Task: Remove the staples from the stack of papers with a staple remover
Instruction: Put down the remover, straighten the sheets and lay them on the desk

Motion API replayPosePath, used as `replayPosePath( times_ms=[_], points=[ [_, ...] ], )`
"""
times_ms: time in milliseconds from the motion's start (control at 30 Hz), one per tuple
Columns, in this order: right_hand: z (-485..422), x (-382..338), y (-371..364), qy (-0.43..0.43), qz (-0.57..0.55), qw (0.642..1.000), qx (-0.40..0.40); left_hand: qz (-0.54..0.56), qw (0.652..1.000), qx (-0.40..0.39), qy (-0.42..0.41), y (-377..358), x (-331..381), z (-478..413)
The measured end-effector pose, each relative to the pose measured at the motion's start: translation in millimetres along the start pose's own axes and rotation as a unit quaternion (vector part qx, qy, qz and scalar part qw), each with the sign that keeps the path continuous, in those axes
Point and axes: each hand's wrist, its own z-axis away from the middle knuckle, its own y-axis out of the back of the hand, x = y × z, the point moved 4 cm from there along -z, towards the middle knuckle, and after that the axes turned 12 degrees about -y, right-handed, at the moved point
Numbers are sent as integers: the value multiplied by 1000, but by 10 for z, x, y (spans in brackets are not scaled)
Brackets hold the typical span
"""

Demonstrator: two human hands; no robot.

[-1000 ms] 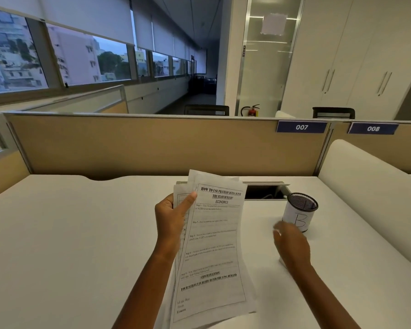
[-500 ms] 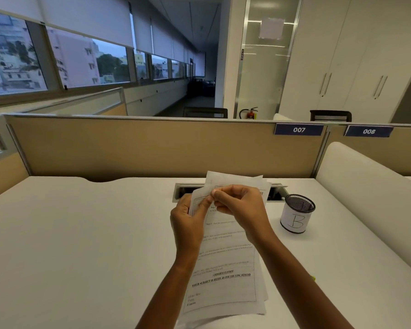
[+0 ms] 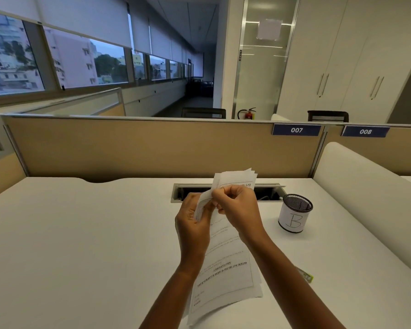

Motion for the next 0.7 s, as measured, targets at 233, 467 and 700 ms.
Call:
replayPosePath(
  times_ms=[233,467,700],
  points=[
    [-5,12,-32,15,30,999,17,16,999,13,45,-2,-8,33],
    [6,47,-39,-2,17,1000,14,11,994,40,103,-8,-6,42],
    [93,78,-36,9,-51,998,28,23,992,52,113,30,2,44]
  ],
)
